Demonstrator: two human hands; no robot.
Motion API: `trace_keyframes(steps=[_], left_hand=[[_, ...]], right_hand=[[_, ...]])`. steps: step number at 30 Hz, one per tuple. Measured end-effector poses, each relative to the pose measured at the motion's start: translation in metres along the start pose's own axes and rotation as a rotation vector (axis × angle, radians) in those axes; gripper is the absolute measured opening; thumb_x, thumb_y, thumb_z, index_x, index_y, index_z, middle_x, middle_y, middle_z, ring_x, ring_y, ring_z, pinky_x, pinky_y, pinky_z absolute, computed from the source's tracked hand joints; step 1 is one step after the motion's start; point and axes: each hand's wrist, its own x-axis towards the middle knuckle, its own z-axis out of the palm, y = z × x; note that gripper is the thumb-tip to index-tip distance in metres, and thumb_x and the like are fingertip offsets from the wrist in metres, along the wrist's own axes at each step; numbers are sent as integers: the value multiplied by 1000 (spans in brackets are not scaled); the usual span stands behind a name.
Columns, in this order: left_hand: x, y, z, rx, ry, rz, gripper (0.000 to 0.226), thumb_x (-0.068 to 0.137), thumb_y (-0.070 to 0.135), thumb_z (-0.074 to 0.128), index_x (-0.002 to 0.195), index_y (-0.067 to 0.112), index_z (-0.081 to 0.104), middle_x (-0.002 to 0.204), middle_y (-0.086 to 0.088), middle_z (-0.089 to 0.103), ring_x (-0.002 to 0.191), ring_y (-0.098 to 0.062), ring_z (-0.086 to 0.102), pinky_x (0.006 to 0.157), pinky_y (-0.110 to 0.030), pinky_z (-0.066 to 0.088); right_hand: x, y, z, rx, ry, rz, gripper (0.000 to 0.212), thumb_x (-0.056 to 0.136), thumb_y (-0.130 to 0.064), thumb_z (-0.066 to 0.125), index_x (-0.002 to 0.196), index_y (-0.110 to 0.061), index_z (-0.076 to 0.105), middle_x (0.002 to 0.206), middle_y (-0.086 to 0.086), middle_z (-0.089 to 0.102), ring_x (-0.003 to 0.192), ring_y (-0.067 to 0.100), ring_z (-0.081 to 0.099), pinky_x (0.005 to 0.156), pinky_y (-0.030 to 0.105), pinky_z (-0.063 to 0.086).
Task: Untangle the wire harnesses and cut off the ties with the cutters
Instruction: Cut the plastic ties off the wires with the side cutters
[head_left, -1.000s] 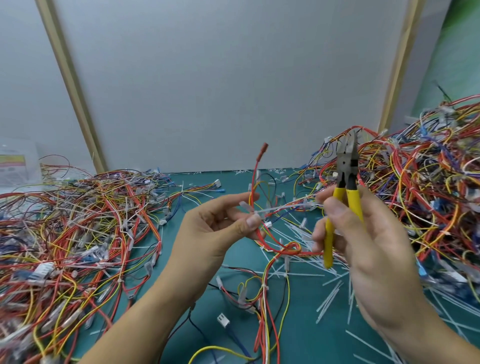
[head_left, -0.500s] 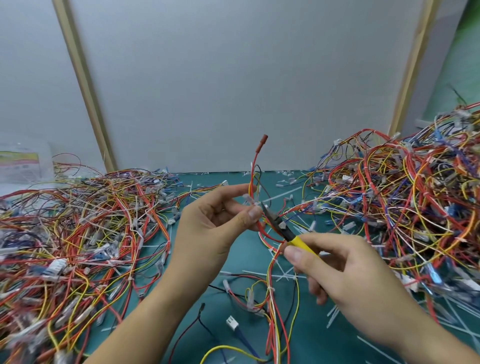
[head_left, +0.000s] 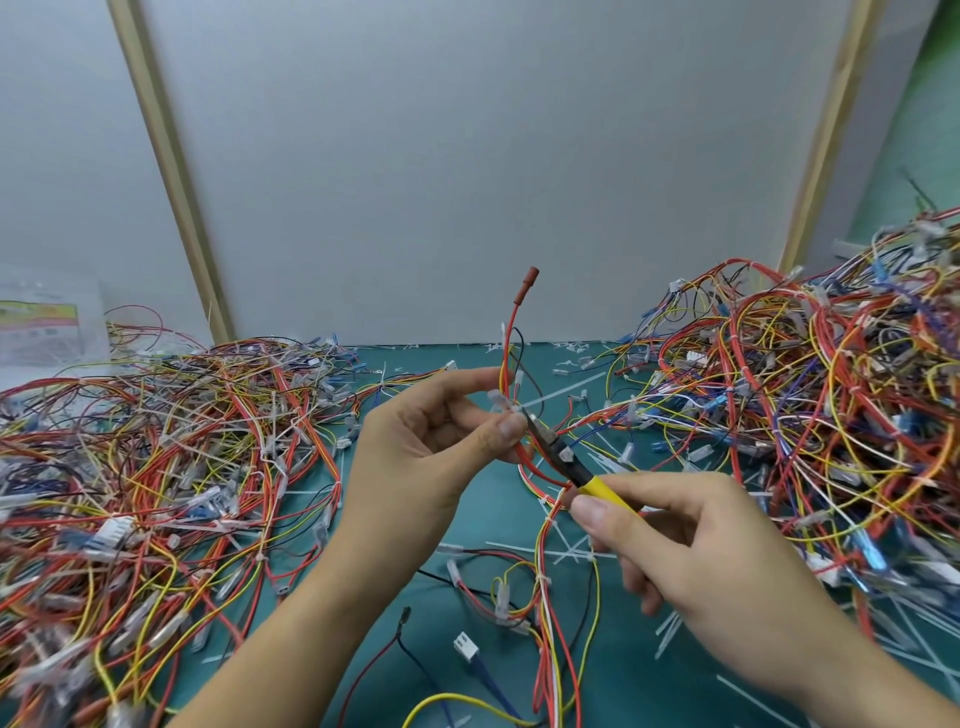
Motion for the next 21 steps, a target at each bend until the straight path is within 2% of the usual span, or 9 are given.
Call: trace_keyframes(steps=[3,6,9,13,17,21], left_hand=[[0,0,0,1,-8,-7,32,76,10,75,107,10,72,73,-23,67,71,-22,74,74,-21,56],[0,0,0,6,-17,-19,34,75,11,76,108,9,72,71,-13,70,71,-23,74,74,-21,56],[-1,0,0,12,-23,-22,34,75,12,76,109,8,71,70,-10,71,71,-23,74,74,-21,56],[-1,1,0,19,-26,-30,34,74,12,76,108,8,72,71,-14,71,71,-24,74,74,-22,56],[-1,1,0,16,-38,-34,33,75,12,76,107,10,72,72,-16,70,72,-25,74,74,-23,57],[-1,0,0,0,-48,-40,33,75,11,76,108,9,72,71,-11,71,73,-27,75,74,-23,57]], right_hand=[[0,0,0,-11,6,0,46,78,-73,60,93,-32,76,55,-3,47,55,12,44,59,51,47],[0,1,-1,-19,6,2,44,73,-69,57,91,-34,76,55,-5,48,54,10,46,60,50,48],[0,2,-1,-25,11,-2,42,74,-70,57,91,-37,76,55,-4,51,54,9,47,60,49,49],[2,6,-2,-52,8,-29,53,76,-74,57,91,-26,75,57,12,46,52,13,44,54,49,45],[3,10,-3,-59,0,-59,57,79,-70,56,81,-13,66,56,7,35,54,13,38,51,45,38],[4,12,-3,-23,-3,-88,61,83,-66,56,73,-6,56,60,16,33,53,15,34,48,45,33]])
